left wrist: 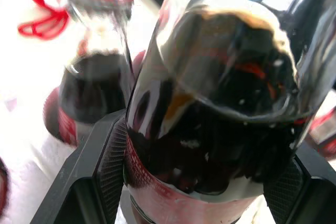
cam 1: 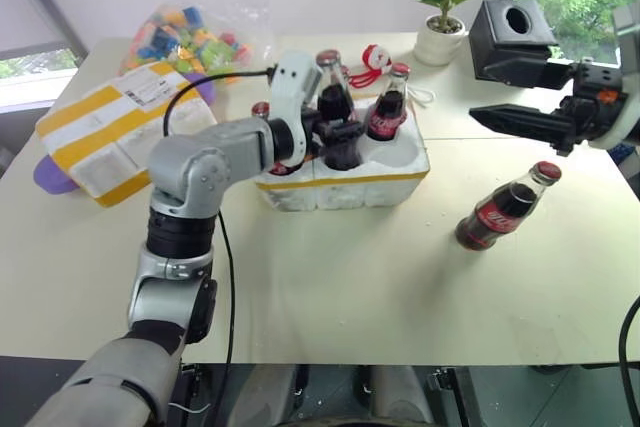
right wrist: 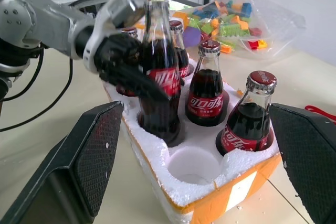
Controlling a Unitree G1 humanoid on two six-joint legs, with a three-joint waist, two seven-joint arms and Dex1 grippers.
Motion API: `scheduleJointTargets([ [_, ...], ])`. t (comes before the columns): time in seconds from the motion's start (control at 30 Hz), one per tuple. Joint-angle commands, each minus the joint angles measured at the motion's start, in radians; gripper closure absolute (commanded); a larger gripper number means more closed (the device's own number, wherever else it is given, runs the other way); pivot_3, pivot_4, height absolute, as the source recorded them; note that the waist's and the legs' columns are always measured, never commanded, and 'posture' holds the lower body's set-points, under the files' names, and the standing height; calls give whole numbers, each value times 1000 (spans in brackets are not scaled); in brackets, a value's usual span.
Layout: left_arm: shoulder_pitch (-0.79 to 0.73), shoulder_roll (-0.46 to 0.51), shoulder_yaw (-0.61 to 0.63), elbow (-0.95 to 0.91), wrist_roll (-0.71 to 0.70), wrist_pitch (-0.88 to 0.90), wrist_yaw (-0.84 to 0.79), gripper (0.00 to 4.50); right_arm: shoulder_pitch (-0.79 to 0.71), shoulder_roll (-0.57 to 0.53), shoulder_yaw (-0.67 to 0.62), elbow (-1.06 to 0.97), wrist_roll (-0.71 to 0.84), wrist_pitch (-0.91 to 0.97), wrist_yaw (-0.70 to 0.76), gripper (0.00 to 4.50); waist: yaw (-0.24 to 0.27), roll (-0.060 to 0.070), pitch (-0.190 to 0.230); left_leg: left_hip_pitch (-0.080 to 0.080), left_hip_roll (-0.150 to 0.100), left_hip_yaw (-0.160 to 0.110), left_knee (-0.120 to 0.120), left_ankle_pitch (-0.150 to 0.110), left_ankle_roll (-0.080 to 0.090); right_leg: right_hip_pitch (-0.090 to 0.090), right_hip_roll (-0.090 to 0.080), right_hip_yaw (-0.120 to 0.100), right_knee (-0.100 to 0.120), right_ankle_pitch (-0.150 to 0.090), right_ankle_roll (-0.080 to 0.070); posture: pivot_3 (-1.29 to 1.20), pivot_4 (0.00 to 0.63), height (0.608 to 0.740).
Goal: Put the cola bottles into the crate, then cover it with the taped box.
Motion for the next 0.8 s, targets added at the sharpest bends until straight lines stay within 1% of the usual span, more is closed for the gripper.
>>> scheduleJointTargets([
  [0.03,2,74,-52,-87,57,-63,-59,1688,-16,-21,-33,-19,13,-12,7,0,-3,0,0,0,0,0,0,0,0,0,0,0,0,0,0,0,150,732],
  [0.1,2,91,-73,-94,78,-80,-73,1688,-20,-23,-28,-16,9,-15,10,0,-4,0,0,0,0,0,-1,0,0,-1,0,0,0,0,0,0,150,732],
  [0.27,-7,85,-68,-71,95,-94,-80,1688,-21,-20,-23,-13,4,-21,14,0,-2,0,0,0,0,0,-1,0,0,-1,0,0,0,0,0,0,150,732],
  [0.33,-8,86,-56,-70,87,-95,-95,646,-21,-20,-20,-12,3,-23,15,0,-2,0,0,0,0,0,-1,0,0,-1,0,0,0,0,0,0,150,732],
  [0.4,-6,105,-67,-82,98,-102,-116,91,-23,-19,-19,-10,2,-25,17,0,-2,0,0,0,0,0,-1,0,0,-1,0,0,0,0,0,0,150,732],
  [0.5,-5,120,-53,-91,85,-98,-143,91,-25,-18,-16,-6,-1,-29,18,0,-2,0,0,0,0,0,-1,0,0,-1,0,0,0,0,0,0,150,732],
  [0.63,-31,120,36,-79,3,-39,-171,91,-26,-19,-11,-4,-7,-32,24,0,1,0,0,0,0,0,-1,0,1,-1,0,0,0,0,0,0,150,732],
  [0.8,-98,165,164,-41,-99,-8,-237,91,-29,-20,-8,5,-10,-35,31,0,0,0,0,0,0,0,-1,-1,2,-1,0,0,0,0,0,0,150,732],
])
